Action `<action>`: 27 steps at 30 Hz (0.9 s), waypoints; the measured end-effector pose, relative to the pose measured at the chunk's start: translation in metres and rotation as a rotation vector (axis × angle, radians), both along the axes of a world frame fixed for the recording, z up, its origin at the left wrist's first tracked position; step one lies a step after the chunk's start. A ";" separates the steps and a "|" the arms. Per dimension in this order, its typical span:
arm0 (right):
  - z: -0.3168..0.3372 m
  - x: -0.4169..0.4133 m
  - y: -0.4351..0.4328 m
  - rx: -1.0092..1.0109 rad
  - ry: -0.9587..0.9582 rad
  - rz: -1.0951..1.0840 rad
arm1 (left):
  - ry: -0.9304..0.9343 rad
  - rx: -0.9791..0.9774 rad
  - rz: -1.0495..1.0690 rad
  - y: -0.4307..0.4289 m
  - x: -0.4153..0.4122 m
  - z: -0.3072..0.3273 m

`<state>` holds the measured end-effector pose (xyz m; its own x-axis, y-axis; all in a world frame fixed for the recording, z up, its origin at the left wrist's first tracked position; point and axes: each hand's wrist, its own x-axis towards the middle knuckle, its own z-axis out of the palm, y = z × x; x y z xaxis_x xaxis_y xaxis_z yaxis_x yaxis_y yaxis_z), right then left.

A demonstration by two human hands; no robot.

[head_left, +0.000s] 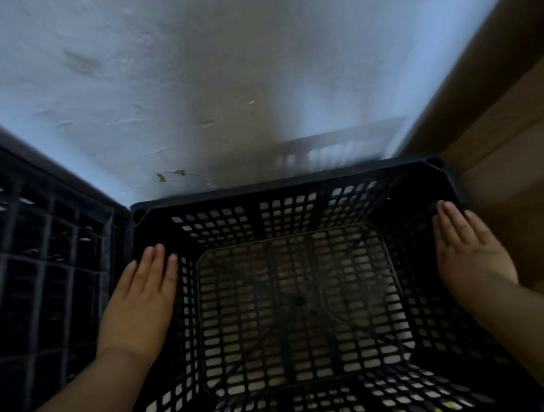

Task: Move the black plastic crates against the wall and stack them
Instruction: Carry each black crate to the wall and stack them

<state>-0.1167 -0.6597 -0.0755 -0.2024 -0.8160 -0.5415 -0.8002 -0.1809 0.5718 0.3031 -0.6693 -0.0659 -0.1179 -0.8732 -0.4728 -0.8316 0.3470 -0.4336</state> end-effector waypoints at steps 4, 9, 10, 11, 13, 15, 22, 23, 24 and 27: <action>0.051 0.006 0.044 0.042 0.088 -0.020 | 0.090 -0.109 -0.056 0.050 0.004 0.036; 0.119 0.009 0.115 0.032 0.123 0.066 | 0.242 -0.290 -0.145 0.131 0.015 0.087; 0.129 0.010 0.129 0.007 0.123 0.072 | 0.260 -0.303 -0.147 0.145 0.013 0.100; 0.138 0.010 0.141 -0.015 0.124 0.079 | 0.259 -0.293 -0.136 0.158 0.013 0.112; 0.156 0.011 0.166 -0.019 0.142 0.127 | 0.186 -0.235 -0.085 0.187 0.012 0.133; 0.174 0.015 0.190 -0.006 0.163 0.173 | 0.091 -0.135 -0.007 0.212 0.010 0.153; 0.231 0.041 0.281 -0.056 0.205 0.181 | 0.020 -0.146 0.004 0.302 0.028 0.225; 0.241 0.046 0.296 -0.065 0.209 0.189 | 0.015 -0.155 -0.002 0.316 0.033 0.236; 0.252 0.050 0.312 -0.078 0.206 0.196 | 0.007 -0.163 -0.008 0.330 0.039 0.248; 0.290 0.059 0.356 -0.144 0.183 0.183 | 0.033 -0.234 -0.014 0.370 0.053 0.293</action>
